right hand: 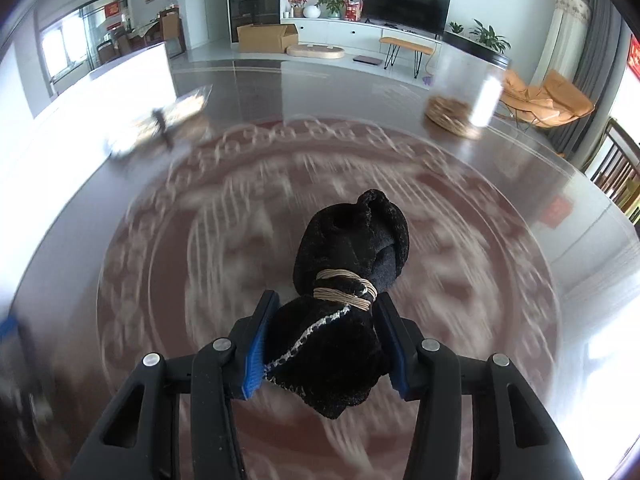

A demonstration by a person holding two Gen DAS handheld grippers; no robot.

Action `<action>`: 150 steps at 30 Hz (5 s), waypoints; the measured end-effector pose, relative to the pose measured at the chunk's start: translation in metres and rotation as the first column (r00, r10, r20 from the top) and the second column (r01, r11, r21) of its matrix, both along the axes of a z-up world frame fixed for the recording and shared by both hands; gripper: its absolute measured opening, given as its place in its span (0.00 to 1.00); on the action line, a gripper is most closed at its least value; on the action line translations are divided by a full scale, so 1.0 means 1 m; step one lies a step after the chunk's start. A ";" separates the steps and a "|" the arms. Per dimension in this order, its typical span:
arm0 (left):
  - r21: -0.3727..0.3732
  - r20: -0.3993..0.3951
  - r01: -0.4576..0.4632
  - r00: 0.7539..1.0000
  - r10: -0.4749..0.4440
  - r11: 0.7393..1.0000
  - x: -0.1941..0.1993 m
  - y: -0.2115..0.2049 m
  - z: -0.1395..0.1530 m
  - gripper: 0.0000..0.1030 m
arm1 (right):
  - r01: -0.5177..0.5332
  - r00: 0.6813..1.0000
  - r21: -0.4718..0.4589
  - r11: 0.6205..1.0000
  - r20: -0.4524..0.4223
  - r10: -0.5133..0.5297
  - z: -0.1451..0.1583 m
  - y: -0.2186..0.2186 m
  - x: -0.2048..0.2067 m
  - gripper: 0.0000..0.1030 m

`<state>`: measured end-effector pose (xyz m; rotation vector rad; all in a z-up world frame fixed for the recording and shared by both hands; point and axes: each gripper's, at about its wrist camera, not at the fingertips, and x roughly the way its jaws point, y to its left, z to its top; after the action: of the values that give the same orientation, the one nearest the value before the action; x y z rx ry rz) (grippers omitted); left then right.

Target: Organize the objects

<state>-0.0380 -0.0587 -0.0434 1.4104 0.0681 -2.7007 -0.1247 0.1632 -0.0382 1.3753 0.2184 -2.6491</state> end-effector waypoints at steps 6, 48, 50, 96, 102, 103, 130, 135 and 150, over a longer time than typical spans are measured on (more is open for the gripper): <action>0.000 0.000 0.001 1.000 -0.001 1.000 0.000 0.000 0.000 1.00 | 0.013 1.000 -0.020 1.000 -0.021 -0.013 -0.004 0.039 0.070 0.48; -0.146 0.005 0.245 0.969 -0.247 0.958 -0.268 0.029 0.005 0.83 | -0.025 1.000 -0.091 0.996 -0.013 0.024 -0.011 0.043 0.095 0.97; -0.218 -0.038 0.246 0.965 -0.260 0.944 -0.245 0.033 0.008 0.51 | -0.024 1.000 -0.090 0.996 -0.013 0.023 -0.011 0.043 0.095 0.97; 0.025 -0.008 0.329 0.944 -0.329 0.944 0.012 0.052 0.009 0.27 | -0.065 0.982 -0.043 0.997 0.173 0.072 0.014 0.032 0.076 0.30; 0.147 -0.194 0.245 0.957 -0.215 0.958 0.038 0.011 0.077 0.27 | -0.185 0.981 -0.144 0.972 0.033 0.191 0.080 -0.026 0.089 0.30; 0.157 -0.234 0.227 0.954 -0.187 0.961 0.040 -0.004 0.098 0.27 | -0.216 0.976 -0.155 0.964 -0.002 0.218 0.097 -0.041 0.086 0.30; -0.093 -0.157 -0.384 0.917 0.368 0.919 0.028 -0.229 0.128 1.00 | -0.524 0.834 -0.223 0.822 0.061 0.548 0.128 -0.355 0.006 0.81; -0.055 -0.053 -0.437 0.899 0.434 0.898 0.025 -0.231 0.140 1.00 | -0.534 0.838 -0.176 0.827 0.018 0.545 0.168 -0.339 0.008 0.97; -0.065 -0.097 -0.497 0.866 0.490 0.865 0.042 -0.225 0.151 1.00 | -0.512 0.849 -0.112 0.852 0.085 0.521 0.153 -0.342 0.007 0.97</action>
<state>0.0045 -0.2836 0.1075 1.0777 0.2738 -2.2953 -0.1178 -0.1784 0.1144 1.2206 0.3951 -2.1034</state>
